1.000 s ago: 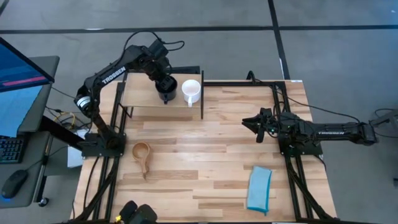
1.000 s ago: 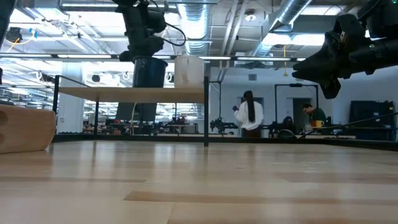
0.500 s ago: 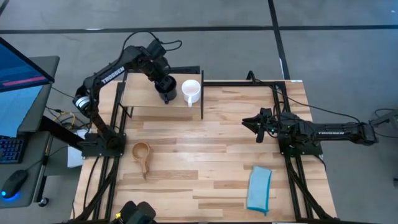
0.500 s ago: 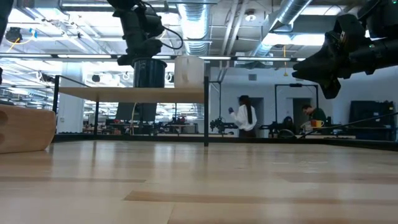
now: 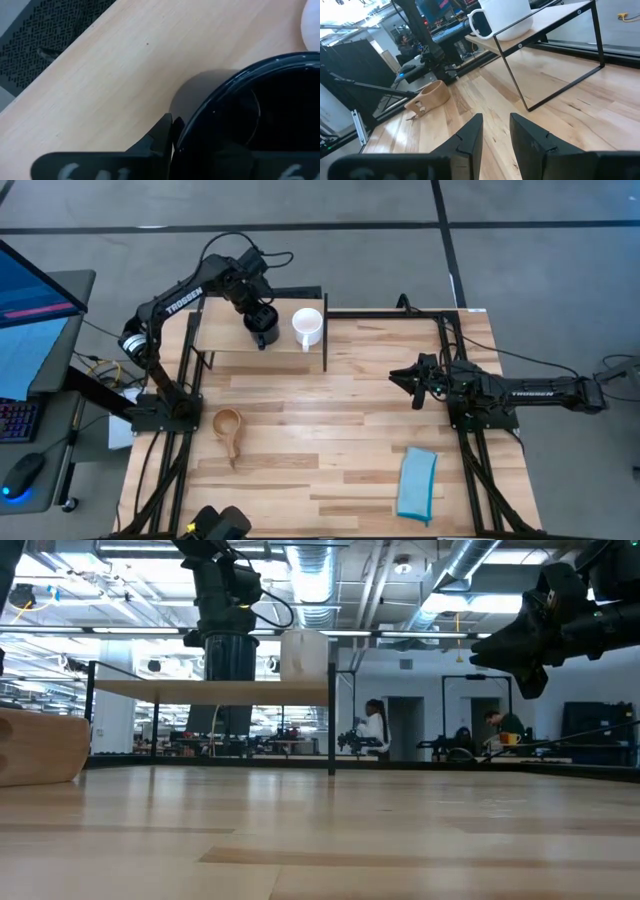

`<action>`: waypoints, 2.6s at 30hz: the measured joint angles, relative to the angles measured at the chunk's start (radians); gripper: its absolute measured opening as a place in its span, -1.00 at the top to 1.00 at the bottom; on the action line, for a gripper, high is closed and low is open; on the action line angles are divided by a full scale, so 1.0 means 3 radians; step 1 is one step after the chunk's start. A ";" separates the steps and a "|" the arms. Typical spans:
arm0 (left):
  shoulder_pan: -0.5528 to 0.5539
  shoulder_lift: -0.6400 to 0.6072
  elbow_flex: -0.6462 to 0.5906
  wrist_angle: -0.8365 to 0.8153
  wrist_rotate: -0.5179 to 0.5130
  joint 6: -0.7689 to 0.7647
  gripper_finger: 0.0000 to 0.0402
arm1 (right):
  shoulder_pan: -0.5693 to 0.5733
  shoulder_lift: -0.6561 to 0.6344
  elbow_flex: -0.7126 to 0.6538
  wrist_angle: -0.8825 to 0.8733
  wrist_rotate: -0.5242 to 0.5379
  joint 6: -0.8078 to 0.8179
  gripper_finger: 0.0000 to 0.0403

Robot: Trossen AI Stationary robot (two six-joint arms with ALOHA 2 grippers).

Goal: Stack small to large cups/mugs on shelf
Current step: Put the dark blue mug on the shelf, then put the brown mug on the shelf

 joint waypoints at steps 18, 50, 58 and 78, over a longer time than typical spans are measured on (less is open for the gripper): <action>-0.0001 -0.0001 0.0004 0.0014 0.0019 -0.0101 0.82 | 0.0000 0.0000 0.0000 0.0000 0.0000 0.0000 0.41; -0.0092 -0.0061 0.0013 0.0034 -0.0187 -0.0010 0.37 | -0.0001 0.0000 0.0000 0.0001 0.0001 0.0000 0.41; -0.0078 -0.0280 0.0013 0.0102 -0.0303 -0.0041 0.37 | -0.0001 0.0000 0.0000 0.0001 0.0001 0.0001 0.41; -0.0094 -0.1204 0.0009 0.0407 0.0019 0.0048 0.37 | 0.0000 0.0000 0.0000 0.0003 0.0000 0.0158 0.41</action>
